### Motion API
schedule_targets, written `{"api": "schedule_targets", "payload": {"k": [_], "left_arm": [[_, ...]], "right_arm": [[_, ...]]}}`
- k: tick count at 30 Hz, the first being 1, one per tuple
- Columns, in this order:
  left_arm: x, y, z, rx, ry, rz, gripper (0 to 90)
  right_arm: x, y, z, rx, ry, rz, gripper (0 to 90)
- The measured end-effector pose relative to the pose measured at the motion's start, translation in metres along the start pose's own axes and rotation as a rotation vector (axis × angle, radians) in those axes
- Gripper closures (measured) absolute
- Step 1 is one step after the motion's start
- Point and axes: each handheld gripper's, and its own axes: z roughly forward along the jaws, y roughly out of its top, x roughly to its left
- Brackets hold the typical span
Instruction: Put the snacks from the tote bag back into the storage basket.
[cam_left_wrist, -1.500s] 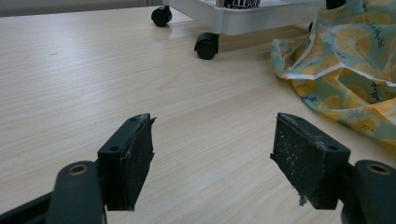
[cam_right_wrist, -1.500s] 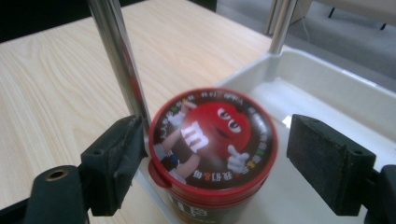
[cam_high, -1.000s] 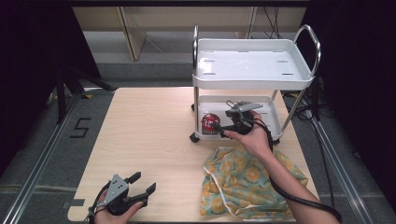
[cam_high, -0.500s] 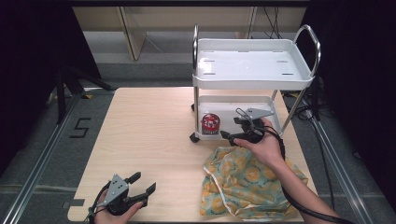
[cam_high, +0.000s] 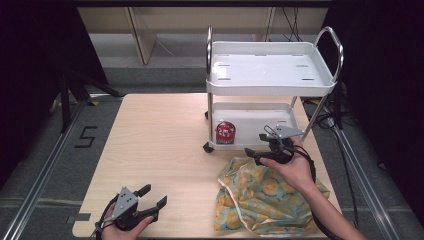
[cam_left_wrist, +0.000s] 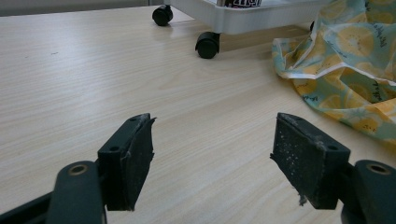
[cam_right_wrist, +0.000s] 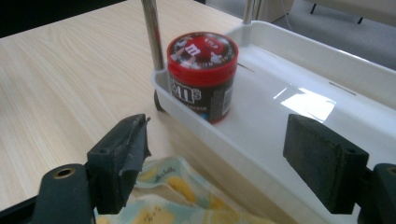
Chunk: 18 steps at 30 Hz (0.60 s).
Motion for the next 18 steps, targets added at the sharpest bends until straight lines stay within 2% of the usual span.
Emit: {"api": "schedule_targets", "payload": {"k": [1, 5, 10, 11, 12, 13, 15, 16, 18], "left_arm": [[-0.001, 0.000, 0.001, -0.014, -0.004, -0.016, 28.3], [-0.001, 0.000, 0.001, -0.014, -0.004, -0.013, 28.3], [-0.001, 0.000, 0.001, 0.000, 0.004, -0.003, 28.3], [-0.001, 0.000, 0.001, 0.000, 0.004, -0.003, 28.3], [-0.001, 0.000, 0.000, -0.001, 0.004, -0.002, 28.2], [-0.001, 0.000, 0.000, -0.001, 0.005, -0.002, 28.2], [-0.001, 0.000, 0.000, 0.001, 0.004, -0.001, 28.3], [-0.001, 0.000, 0.000, 0.000, 0.005, -0.002, 28.2], [-0.001, 0.000, 0.000, 0.001, 0.004, -0.002, 28.3]], "right_arm": [[-0.002, -0.002, 0.001, -0.015, 0.004, -0.025, 22.9], [0.001, -0.010, -0.007, -0.006, -0.005, 0.029, 22.9], [0.002, -0.019, -0.014, -0.020, -0.009, 0.019, 23.0], [0.001, -0.020, -0.013, -0.039, -0.016, 0.012, 23.0], [0.003, -0.022, -0.016, -0.026, -0.013, 0.028, 23.0], [0.003, -0.023, -0.017, -0.024, -0.010, 0.025, 23.1], [0.000, -0.026, -0.018, -0.047, -0.026, -0.024, 23.1], [0.003, -0.028, -0.020, -0.043, -0.022, 0.002, 23.1], [0.002, -0.031, -0.022, -0.054, -0.025, -0.016, 23.2]]}}
